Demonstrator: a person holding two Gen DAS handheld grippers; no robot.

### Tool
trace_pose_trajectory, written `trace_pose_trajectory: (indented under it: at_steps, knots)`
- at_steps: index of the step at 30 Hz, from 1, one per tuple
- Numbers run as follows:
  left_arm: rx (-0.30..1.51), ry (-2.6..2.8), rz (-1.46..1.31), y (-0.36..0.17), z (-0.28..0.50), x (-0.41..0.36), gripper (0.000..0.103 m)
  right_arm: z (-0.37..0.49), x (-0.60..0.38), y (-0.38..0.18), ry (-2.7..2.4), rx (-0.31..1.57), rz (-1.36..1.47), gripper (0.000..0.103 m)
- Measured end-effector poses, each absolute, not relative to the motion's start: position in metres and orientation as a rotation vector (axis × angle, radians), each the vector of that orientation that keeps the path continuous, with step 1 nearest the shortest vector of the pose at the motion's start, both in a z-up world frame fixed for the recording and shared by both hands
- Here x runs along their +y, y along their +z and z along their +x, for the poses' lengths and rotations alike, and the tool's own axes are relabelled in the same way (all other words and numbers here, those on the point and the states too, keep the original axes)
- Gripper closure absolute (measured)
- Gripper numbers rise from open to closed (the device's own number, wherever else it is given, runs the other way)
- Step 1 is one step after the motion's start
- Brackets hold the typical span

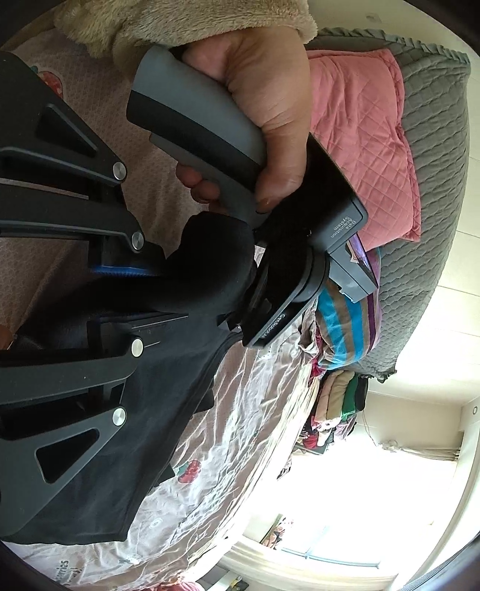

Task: Fold small clothes
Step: 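Grasp the side edge of the black shirt with the left gripper while the right gripper grasps beside it, then lift the gripped edge with both grippers and fold it over the shirt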

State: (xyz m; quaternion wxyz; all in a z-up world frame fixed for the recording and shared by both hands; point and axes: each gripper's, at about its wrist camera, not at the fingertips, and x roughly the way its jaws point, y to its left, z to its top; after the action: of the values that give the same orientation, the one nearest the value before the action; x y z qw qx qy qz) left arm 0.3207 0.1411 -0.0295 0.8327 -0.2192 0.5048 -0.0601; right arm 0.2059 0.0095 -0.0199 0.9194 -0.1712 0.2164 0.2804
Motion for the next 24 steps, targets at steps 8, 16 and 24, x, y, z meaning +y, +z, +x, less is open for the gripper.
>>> trace_pose_trajectory:
  at_steps: [8,16,24]
  knots:
    - [1.033,-0.173,-0.442,-0.01,0.315,0.124,0.087,0.202,0.0,-0.012,0.556,0.432,-0.318,0.091]
    - [0.971,-0.199,-0.4,0.024,0.306,0.099,0.088,0.194,-0.027,0.003,0.524,0.386,-0.263,0.094]
    - [0.924,-0.21,-0.346,0.054,0.298,0.065,0.089,0.189,-0.059,0.017,0.496,0.368,-0.199,0.096]
